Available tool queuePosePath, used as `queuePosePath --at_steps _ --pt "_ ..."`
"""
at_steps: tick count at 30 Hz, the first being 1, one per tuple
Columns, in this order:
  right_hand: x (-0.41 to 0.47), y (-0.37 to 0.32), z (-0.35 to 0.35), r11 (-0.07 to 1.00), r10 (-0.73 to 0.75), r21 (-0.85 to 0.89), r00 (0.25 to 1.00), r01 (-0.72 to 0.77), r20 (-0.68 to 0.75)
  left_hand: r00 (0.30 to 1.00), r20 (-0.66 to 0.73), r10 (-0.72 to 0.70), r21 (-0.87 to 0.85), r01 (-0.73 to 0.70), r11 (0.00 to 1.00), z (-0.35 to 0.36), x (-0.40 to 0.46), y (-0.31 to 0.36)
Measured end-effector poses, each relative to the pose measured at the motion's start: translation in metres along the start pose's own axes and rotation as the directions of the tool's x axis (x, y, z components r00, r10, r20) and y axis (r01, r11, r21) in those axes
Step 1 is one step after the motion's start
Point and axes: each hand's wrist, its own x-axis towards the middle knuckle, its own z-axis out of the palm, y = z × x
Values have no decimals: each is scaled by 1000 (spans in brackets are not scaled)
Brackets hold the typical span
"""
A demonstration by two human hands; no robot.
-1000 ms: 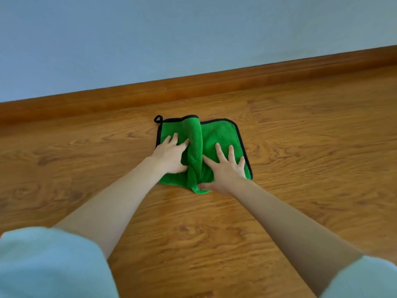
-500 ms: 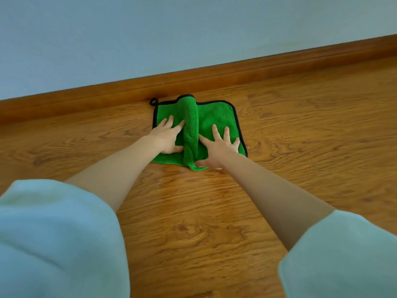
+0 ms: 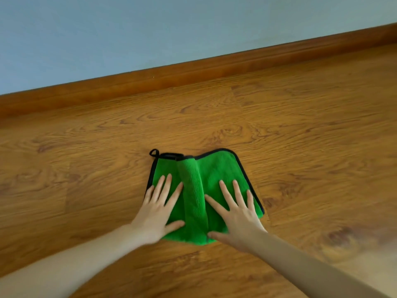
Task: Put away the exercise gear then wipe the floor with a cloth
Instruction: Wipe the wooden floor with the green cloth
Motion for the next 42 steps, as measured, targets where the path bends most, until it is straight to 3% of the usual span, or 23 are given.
queuePosePath --at_steps 3,8,16,19,24,27,31,35,42 --pt "-39 -2 22 1000 22 2 999 -22 24 1000 -22 -17 5 17 1000 30 -34 21" --pt "-68 -7 49 996 -70 -61 997 69 -13 995 -61 73 44 -70 997 38 -50 36" --pt "-25 -73 20 987 -153 -32 984 157 93 990 -61 126 169 -114 979 42 -65 -26" --pt "-4 -116 16 946 -323 25 937 323 132 996 -22 83 198 -77 977 48 -89 -72" --pt "35 -178 11 895 -446 61 881 442 158 995 69 -74 198 59 978 64 -130 -133" --pt "78 -196 -4 881 -469 5 873 473 136 983 -6 -186 132 185 974 61 -131 -157" --pt "142 -205 -32 904 -426 27 894 426 137 918 130 -376 -43 384 922 44 -109 -183" --pt "202 -190 -67 960 -278 73 953 271 124 872 97 -479 -122 488 864 27 -75 -224" --pt "230 -160 -76 984 -18 180 1000 15 14 900 70 -430 -177 435 883 -17 -3 -254"
